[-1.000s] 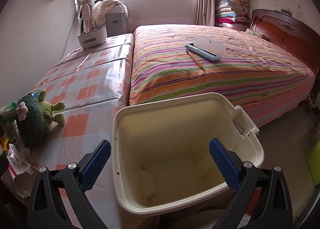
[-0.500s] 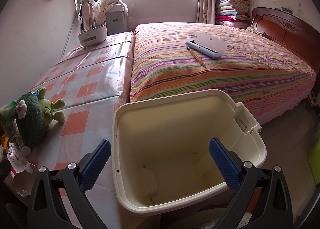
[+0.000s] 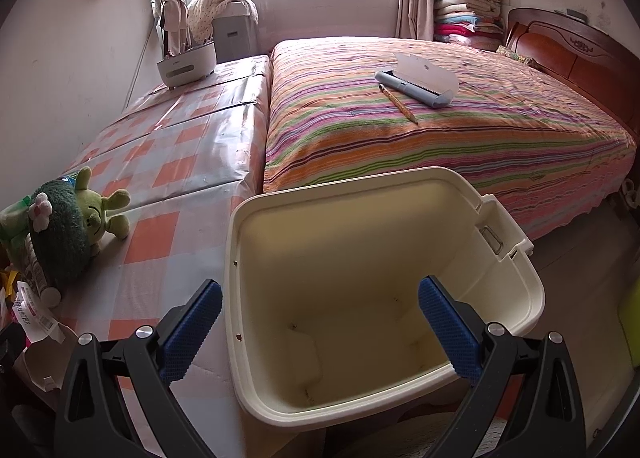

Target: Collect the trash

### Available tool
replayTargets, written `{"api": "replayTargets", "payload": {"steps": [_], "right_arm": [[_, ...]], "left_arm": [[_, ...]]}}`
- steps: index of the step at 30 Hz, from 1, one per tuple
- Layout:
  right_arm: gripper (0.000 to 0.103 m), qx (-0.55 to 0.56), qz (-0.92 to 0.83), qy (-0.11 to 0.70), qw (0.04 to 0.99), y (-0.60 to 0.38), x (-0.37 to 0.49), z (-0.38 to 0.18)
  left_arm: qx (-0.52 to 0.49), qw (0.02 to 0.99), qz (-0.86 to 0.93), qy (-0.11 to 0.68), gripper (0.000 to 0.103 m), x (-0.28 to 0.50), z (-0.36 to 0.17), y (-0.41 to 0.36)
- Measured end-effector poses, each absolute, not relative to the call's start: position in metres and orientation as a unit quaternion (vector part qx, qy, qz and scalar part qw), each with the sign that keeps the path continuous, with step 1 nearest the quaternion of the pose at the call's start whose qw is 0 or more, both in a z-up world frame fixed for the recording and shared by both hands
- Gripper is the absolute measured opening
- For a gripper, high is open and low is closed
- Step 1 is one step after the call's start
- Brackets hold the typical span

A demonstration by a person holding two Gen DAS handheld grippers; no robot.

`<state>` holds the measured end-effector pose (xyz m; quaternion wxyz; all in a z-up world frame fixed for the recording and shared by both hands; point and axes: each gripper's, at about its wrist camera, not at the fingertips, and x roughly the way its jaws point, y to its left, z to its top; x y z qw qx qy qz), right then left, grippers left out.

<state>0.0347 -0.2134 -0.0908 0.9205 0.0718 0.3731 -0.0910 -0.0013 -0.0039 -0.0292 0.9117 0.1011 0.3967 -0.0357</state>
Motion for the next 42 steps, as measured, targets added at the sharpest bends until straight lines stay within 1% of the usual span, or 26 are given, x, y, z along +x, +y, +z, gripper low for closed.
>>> {"api": "replayTargets", "payload": {"steps": [1,4,6,42], "right_arm": [[0.096,0.072,-0.091,0.387,0.915,-0.2136,0.0352,-0.0916],[0.096,0.069,-0.091,0.395,0.912,-0.2123,0.0358,-0.0924],[0.096,0.067,-0.09,0.385,0.916,-0.2108,0.036,-0.0932],[0.096,0.071,-0.079,0.39,0.915,-0.2039,0.0328,-0.0907]], "left_arm": [[0.101,0.912,-0.036,0.397,0.096,-0.0016,-0.0293,-0.004],[0.103,0.911,-0.036,0.397,0.096,-0.002,-0.0299,-0.0049],[0.103,0.911,-0.037,0.398,0.096,-0.002,-0.03,-0.005],[0.103,0.91,-0.036,0.399,0.096,-0.0081,-0.0316,-0.0007]]}}
